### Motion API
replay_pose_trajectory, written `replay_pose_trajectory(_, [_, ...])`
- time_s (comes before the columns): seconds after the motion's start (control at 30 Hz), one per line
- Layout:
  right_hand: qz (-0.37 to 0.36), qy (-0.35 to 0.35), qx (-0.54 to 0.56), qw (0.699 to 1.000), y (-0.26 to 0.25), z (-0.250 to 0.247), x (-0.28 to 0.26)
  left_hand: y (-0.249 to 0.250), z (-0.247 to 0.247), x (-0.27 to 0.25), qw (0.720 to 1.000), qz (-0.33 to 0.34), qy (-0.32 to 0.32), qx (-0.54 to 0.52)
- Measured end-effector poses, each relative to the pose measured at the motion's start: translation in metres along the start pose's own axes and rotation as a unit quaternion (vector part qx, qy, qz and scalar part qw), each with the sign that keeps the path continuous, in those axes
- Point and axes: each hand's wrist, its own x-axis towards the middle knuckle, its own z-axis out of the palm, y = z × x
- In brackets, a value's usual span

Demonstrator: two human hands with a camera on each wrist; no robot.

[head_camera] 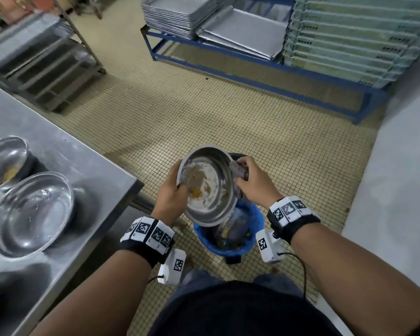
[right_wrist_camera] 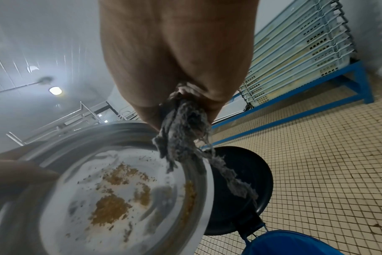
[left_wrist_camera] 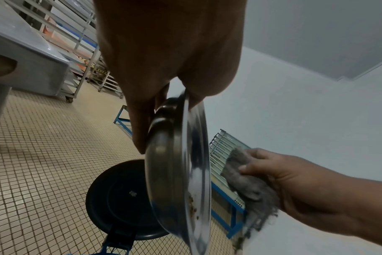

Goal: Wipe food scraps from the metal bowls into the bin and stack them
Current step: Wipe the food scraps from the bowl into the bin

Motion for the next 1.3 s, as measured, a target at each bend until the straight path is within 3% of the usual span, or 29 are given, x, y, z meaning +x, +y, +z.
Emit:
replay_pose_trajectory(0.17, [-0.076, 0.052, 0.022, 0.995, -0.009, 0.010, 0.016, 0.006, -0.007, 0.003, 1.000, 0.014, -0.008, -0.004])
replay_pose_trajectory(0.43, [-0.172, 0.047, -0.061, 0.982, -0.032, 0.020, 0.045, 0.013, -0.022, 0.012, 1.000, 0.029, -0.007, -0.008])
replay_pose_trajectory(0.77, [-0.181, -0.059, -0.290, 0.938, -0.022, 0.023, 0.051, 0.028, -0.037, 0.016, 0.997, 0.066, 0.027, 0.002])
replay_pose_trajectory(0.83, [-0.170, -0.057, -0.248, 0.952, -0.025, 0.018, 0.052, 0.029, -0.039, 0.020, 0.997, 0.066, 0.029, 0.014])
replay_pose_trajectory(0.9, [-0.159, -0.007, -0.162, 0.974, -0.036, 0.010, 0.057, 0.031, -0.040, 0.022, 0.997, 0.074, 0.028, 0.026])
replay_pose_trajectory(1.03, [-0.218, 0.071, -0.133, 0.964, -0.065, 0.001, 0.065, 0.038, -0.038, 0.021, 0.996, 0.091, 0.010, 0.021])
replay_pose_trajectory(1.17, [-0.256, 0.019, -0.179, 0.950, -0.072, 0.014, 0.059, 0.046, -0.037, 0.018, 0.995, 0.101, 0.008, 0.000])
replay_pose_trajectory(1.3, [-0.235, -0.053, -0.204, 0.949, -0.057, 0.014, 0.047, 0.042, -0.046, 0.022, 0.994, 0.106, 0.025, -0.013])
